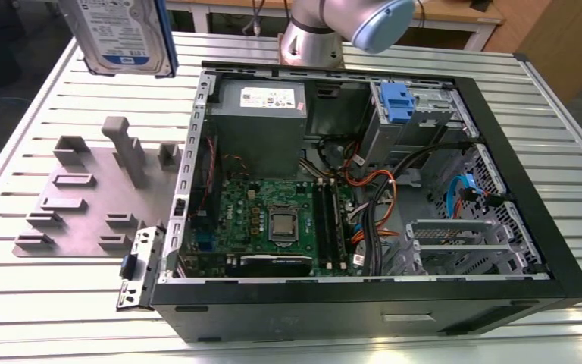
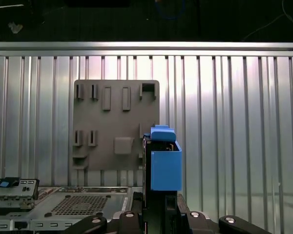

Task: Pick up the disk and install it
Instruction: 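Pick up the disk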

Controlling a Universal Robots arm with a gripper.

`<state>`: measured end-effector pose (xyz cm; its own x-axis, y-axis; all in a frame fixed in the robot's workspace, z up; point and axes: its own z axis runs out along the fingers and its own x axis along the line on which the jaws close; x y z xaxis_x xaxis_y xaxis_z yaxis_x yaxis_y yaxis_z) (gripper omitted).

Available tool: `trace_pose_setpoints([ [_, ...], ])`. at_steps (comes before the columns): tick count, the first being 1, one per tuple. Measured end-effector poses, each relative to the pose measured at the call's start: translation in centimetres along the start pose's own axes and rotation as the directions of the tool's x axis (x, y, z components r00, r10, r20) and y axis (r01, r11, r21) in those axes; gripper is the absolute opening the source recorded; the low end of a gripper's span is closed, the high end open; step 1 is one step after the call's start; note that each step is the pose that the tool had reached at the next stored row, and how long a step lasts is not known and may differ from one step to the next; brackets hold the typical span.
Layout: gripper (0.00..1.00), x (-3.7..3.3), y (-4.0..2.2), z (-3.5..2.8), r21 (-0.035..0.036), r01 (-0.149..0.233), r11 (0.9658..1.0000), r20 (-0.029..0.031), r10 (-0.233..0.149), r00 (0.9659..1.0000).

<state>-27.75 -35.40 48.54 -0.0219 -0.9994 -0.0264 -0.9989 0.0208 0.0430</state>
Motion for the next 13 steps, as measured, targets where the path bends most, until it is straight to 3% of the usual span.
trace_pose_setpoints([
  [13,0.35,-0.09,-4.03,-0.14,-0.0001,0.000,1.0000,0.0000,0.000,1.0000],
])
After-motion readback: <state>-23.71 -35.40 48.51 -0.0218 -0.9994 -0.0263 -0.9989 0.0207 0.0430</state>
